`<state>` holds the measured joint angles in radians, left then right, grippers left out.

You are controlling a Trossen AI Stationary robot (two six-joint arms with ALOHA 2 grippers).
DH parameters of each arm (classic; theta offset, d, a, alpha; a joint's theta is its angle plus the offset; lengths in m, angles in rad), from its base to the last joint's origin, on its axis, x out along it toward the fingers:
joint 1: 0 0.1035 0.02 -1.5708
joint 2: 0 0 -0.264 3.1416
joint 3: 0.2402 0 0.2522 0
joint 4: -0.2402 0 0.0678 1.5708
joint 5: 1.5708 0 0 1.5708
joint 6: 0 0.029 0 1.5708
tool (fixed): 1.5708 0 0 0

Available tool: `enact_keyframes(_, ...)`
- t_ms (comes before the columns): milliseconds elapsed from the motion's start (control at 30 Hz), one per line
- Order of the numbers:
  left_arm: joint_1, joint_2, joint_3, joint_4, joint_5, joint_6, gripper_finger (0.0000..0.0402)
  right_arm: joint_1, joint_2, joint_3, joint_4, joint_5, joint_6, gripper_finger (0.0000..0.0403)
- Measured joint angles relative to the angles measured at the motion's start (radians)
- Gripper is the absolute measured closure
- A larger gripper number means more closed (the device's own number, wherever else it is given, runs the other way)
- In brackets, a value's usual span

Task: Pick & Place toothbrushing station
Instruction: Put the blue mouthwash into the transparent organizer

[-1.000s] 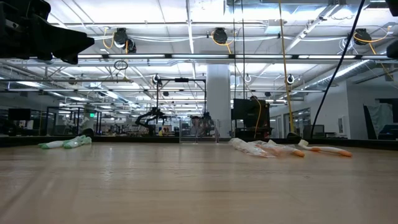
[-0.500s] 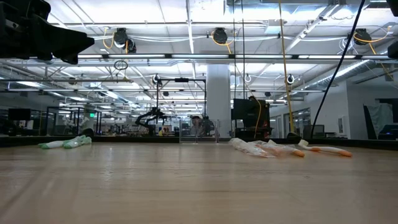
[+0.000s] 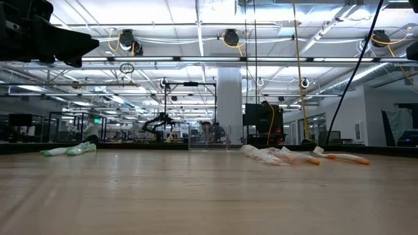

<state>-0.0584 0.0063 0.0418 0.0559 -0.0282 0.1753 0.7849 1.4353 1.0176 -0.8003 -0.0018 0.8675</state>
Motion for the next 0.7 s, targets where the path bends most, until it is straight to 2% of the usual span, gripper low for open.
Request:
enact_keyframes(133, 0.000, 0.000, 0.000, 0.000, 0.000, 0.000, 0.0270, -0.007, 0.000, 0.000, 0.033, 0.010, -0.033, 0.0313)
enact_keyframes(367, 0.000, 0.000, 0.000, 0.000, 0.000, 0.000, 0.0270, -0.043, 0.000, 0.000, 0.087, 0.084, -0.112, 0.0305)
enact_keyframes(700, 0.000, 0.000, 0.000, 0.000, 0.000, 0.000, 0.0270, -0.133, 0.000, 0.000, 0.154, 0.111, -0.259, 0.0308)
